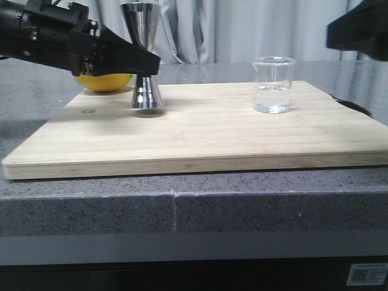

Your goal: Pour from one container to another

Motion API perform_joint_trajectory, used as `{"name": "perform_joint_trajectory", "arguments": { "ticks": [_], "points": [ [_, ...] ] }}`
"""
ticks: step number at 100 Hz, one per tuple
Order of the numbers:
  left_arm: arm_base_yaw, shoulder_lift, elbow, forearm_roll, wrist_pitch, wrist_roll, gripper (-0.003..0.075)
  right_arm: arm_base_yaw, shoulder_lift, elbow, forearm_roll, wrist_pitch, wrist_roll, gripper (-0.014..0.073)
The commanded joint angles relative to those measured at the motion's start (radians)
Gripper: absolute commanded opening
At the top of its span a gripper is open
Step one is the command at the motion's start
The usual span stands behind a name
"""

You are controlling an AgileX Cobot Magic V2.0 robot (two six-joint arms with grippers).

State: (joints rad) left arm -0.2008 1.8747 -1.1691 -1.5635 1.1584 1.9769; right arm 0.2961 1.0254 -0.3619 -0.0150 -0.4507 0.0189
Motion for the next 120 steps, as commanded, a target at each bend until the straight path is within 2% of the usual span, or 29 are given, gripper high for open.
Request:
{"name": "perform_joint_trajectory", "arguments": {
  "ticks": [1,36,85,120],
  "points": [
    [-0.029,-0.06,-0.028,-0.078,0.112,-0.009,0.0071,0.013,0.04,-0.023,-0.007,-0.14,0.002,0.0666],
    [-0.052,-0.131,-0.028,-0.065,0.112,-0.009,0.0071,0.026,0.186,-0.023,-0.067,-0.286,0.075,0.0666],
    [-0.089,-0.158,-0.028,-0.061,0.112,-0.011,0.0071,0.026,0.374,-0.027,-0.116,-0.499,0.087,0.0666],
    [-0.098,-0.158,-0.028,-0.061,0.112,-0.011,0.0071,0.026,0.466,-0.112,-0.164,-0.532,0.106,0.0666]
  ]
}}
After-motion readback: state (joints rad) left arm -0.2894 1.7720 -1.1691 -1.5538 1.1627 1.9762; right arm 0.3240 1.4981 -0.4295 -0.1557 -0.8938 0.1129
